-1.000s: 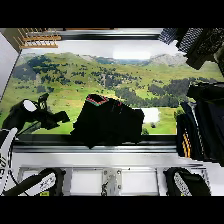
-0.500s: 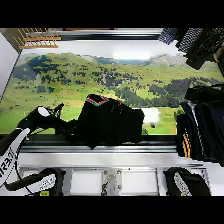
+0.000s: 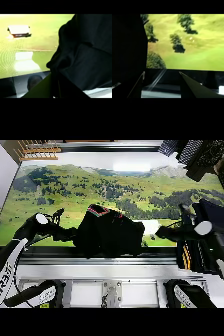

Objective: Fold the clothes and pants, and hang the long-sleeved shirts on hangers.

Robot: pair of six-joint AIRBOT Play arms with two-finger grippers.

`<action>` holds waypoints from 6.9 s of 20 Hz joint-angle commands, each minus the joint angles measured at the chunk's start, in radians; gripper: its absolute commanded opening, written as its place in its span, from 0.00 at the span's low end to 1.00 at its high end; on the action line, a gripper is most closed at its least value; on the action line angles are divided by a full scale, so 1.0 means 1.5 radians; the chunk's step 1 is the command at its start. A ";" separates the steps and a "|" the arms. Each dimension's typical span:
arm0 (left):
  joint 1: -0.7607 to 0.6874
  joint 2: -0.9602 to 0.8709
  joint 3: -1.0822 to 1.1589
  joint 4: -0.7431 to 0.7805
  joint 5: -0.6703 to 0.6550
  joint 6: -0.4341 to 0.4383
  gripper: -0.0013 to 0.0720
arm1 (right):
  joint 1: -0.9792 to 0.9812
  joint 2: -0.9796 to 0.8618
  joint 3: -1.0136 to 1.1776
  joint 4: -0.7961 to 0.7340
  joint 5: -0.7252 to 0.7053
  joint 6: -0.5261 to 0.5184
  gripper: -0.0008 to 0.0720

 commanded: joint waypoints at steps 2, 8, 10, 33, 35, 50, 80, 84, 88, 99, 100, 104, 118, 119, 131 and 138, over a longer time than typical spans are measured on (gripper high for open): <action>0.000 0.008 0.006 0.004 0.001 0.001 0.03 | 0.110 -0.125 -0.058 0.118 -0.108 -0.019 0.66; 0.000 0.008 0.006 0.004 0.004 0.001 0.03 | 0.222 -0.209 -0.057 0.202 -0.222 -0.020 0.66; 0.000 0.008 0.006 0.004 0.007 0.001 0.03 | 0.225 -0.209 -0.054 0.201 -0.226 -0.023 0.49; -0.015 0.489 0.555 0.069 0.031 -0.052 0.03 | -0.021 0.231 0.558 -0.073 -0.121 -0.025 0.03; -0.033 0.517 0.546 0.069 0.038 -0.071 0.03 | -0.021 0.247 0.558 -0.073 -0.121 -0.024 0.03; -0.055 0.072 0.539 0.075 -0.167 -0.107 0.03 | -0.012 -0.148 0.557 -0.112 0.063 0.049 0.03; 0.052 -0.039 -0.030 -0.021 0.121 0.033 0.85 | -0.051 0.084 0.192 -0.064 -0.009 0.000 0.72; -0.008 -0.039 -0.030 -0.019 0.123 0.023 0.63 | -0.055 0.084 0.191 -0.065 0.021 0.001 0.72; -0.005 -0.022 -0.031 -0.013 0.094 0.024 0.03 | -0.113 0.086 0.171 -0.116 0.098 0.019 0.72; 0.023 0.104 -0.099 -0.014 0.099 0.024 0.03 | -0.320 0.085 -0.208 -0.016 -0.001 0.198 0.72; 0.023 0.104 -0.100 -0.014 0.098 0.024 0.03 | -0.319 0.085 -0.226 0.007 -0.023 0.189 0.72; 0.023 0.104 -0.100 -0.015 0.100 0.024 0.03 | -0.269 0.085 -0.249 0.031 -0.098 0.163 0.72; 0.046 0.108 -0.068 -0.012 0.096 0.024 0.03 | -0.121 0.059 -0.181 0.004 -0.191 0.103 0.03; 0.063 0.120 -0.038 -0.013 0.079 0.024 0.03 | -0.121 0.064 -0.136 -0.023 -0.172 0.103 0.03; 0.123 0.472 0.547 -0.019 0.005 -0.014 0.03 | -0.121 0.187 0.565 -0.113 -0.101 0.054 0.03; 0.123 0.573 0.604 -0.019 0.005 -0.095 0.03 | -0.121 0.288 0.567 -0.115 -0.093 0.052 0.03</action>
